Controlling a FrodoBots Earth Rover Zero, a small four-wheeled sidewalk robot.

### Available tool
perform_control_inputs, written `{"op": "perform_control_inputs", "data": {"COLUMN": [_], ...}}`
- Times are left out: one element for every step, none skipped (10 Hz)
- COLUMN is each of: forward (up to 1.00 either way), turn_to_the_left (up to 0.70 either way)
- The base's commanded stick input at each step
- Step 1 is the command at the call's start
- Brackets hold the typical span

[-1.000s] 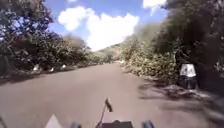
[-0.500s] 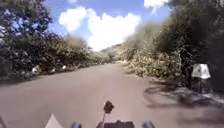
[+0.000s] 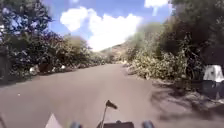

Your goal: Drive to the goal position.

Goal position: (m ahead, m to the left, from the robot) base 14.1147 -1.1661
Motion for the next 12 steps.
{"op": "perform_control_inputs", "data": {"forward": [0.7, 0.7, 0.7, 0.7, 0.7, 0.7, 0.7, 0.7, 0.7, 0.7, 0.7, 0.7], "turn_to_the_left": [0.0, 0.0, 0.0, 0.0, 0.0, -0.23, -0.26, -0.29, 0.0, 0.0, 0.0, 0.0]}}
